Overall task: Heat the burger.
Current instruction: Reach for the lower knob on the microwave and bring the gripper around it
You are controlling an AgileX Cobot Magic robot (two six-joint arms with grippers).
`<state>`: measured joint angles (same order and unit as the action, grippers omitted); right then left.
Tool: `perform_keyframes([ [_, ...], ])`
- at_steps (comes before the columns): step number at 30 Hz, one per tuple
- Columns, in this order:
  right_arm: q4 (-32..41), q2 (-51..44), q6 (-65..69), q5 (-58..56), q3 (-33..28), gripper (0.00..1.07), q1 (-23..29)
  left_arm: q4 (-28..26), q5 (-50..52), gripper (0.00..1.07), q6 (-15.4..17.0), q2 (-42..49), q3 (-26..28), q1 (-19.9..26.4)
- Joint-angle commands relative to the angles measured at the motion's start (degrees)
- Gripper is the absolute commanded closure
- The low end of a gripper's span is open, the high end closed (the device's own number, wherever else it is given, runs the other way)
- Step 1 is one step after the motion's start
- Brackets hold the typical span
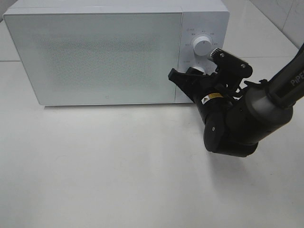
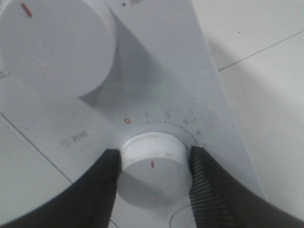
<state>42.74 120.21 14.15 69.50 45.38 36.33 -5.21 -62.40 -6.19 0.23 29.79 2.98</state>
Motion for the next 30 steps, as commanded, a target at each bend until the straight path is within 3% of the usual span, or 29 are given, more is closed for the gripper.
perform_keyframes([
  [1, -18.39, -0.46, 4.98, 11.06, 2.52, 1.00, 1.03, -0.23, 0.80, 0.09, 0.23, 0.97, -0.17, -0.06],
  [30, -18.68, -0.46, 47.04, 10.94, 2.52, 1.00, 1.03, -0.23, 0.80, 0.09, 0.23, 0.97, -0.17, -0.06],
])
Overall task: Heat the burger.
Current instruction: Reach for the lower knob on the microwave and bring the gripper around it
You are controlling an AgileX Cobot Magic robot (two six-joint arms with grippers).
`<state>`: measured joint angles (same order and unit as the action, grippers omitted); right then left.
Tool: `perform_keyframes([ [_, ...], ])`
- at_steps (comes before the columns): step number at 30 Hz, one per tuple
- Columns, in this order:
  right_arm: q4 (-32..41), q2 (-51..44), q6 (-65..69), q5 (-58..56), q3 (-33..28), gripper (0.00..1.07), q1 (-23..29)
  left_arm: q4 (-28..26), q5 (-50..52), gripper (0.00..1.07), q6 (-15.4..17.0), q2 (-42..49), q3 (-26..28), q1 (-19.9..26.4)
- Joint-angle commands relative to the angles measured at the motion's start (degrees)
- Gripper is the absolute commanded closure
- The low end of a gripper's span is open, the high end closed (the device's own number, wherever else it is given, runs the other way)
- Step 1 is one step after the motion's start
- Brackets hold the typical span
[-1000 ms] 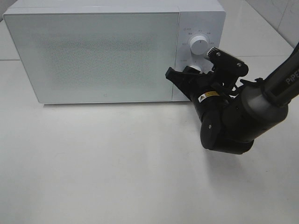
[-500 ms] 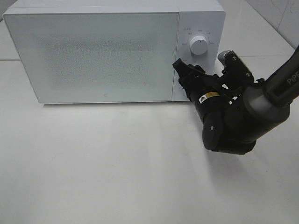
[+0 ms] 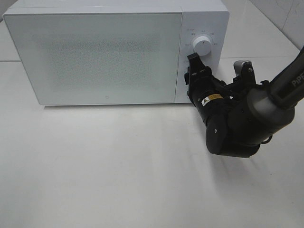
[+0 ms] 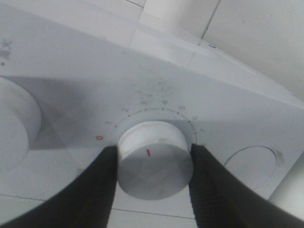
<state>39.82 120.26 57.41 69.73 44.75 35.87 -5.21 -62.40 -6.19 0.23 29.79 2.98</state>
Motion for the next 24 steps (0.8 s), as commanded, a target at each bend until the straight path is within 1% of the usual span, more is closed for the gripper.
perform_keyframes([
  [1, -15.76, -0.52, 3.78, 10.71, 3.15, 1.00, 1.49, -0.23, 0.80, 0.09, 0.23, 0.97, -0.17, -0.06],
  [4, -15.07, -0.52, 6.02, 10.66, 3.15, 1.00, 1.49, -0.23, 0.80, 0.09, 0.23, 0.97, -0.17, -0.06],
  [9, -14.73, -0.52, 3.15, 10.66, 3.15, 0.99, 1.49, -0.23, 0.80, 0.09, 0.23, 0.97, -0.17, -0.06],
  [18, -14.38, -0.57, 1.83, 10.89, 3.15, 0.95, 1.15, -0.23, 0.80, 0.09, 0.23, 0.97, -0.17, -0.06],
  [24, -14.67, -2.69, 1.83, 10.89, 3.15, 0.92, 0.69, -0.23, 0.80, 0.09, 0.23, 0.97, -0.17, -0.06],
])
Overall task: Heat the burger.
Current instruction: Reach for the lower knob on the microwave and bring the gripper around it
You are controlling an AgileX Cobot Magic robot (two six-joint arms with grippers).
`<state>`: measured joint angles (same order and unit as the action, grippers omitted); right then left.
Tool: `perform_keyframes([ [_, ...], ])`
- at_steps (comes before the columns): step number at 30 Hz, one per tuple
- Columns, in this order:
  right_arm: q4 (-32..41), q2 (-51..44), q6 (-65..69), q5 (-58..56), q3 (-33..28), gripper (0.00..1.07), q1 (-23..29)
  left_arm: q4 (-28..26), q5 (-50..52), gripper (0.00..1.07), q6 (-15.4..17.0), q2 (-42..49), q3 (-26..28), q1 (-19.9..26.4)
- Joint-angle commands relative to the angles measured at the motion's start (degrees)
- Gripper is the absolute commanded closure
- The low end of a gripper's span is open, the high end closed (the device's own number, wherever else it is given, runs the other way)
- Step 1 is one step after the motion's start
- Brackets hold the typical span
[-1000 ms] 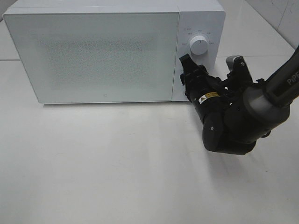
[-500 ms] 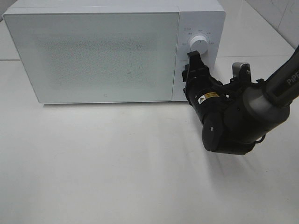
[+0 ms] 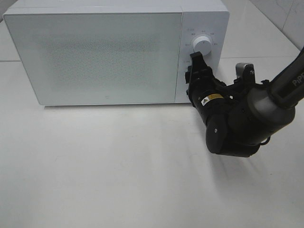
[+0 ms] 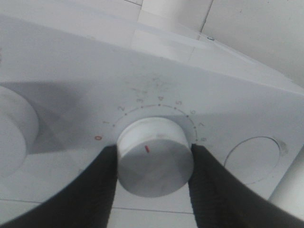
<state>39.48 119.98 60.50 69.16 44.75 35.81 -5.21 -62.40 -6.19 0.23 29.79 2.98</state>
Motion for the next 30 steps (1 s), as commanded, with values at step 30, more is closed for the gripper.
perform_keyframes([
  [30, 1.83, -2.75, 9.51, 11.52, 2.86, 0.88, 0.23, -0.23, 0.80, 0.09, 0.23, 0.97, -0.17, -0.06],
])
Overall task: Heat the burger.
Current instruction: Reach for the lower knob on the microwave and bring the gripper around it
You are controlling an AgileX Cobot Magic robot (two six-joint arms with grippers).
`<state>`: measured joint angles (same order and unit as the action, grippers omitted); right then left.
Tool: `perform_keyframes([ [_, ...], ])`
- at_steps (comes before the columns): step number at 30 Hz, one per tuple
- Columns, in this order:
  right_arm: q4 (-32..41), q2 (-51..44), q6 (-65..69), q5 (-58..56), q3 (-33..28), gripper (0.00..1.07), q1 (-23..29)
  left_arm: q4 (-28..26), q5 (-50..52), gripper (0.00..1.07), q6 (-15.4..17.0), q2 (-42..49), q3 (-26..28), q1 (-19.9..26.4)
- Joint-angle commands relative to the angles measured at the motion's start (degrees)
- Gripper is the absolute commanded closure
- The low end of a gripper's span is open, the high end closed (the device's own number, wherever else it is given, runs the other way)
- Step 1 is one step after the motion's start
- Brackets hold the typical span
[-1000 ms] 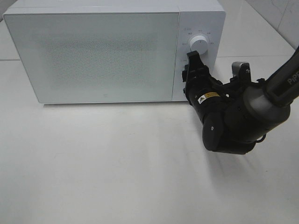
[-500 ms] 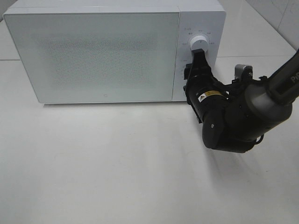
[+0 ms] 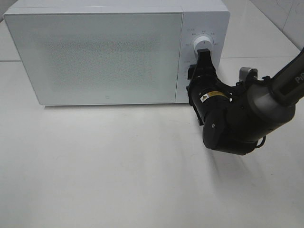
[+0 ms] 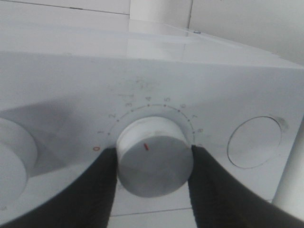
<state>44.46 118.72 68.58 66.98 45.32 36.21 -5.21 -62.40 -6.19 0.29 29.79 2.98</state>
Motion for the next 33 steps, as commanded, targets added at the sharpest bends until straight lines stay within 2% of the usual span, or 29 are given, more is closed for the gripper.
perform_keyframes([
  [1, -3.15, -1.49, 1.43, 13.69, 2.29, 0.88, -0.17, -0.23, 0.80, 0.09, 0.23, 0.92, -0.17, -0.06],
  [18, -2.92, -1.49, 4.24, 13.69, 2.29, 0.85, -0.86, -0.23, 0.80, 0.09, 0.23, 0.92, -0.17, -0.06],
  [23, -3.04, -1.49, 4.24, 13.69, 2.29, 0.81, -0.86, -0.23, 0.80, 0.09, 0.23, 0.92, -0.17, -0.06],
  [25, -3.27, -1.49, 4.24, 13.69, 2.29, 0.76, -0.86, -0.23, 0.80, 0.09, 0.23, 0.92, -0.17, -0.06],
  [33, -3.21, -1.49, 4.24, 13.69, 2.29, 0.74, -0.86, -0.23, 0.80, 0.09, 0.23, 0.92, -0.17, -0.06],
])
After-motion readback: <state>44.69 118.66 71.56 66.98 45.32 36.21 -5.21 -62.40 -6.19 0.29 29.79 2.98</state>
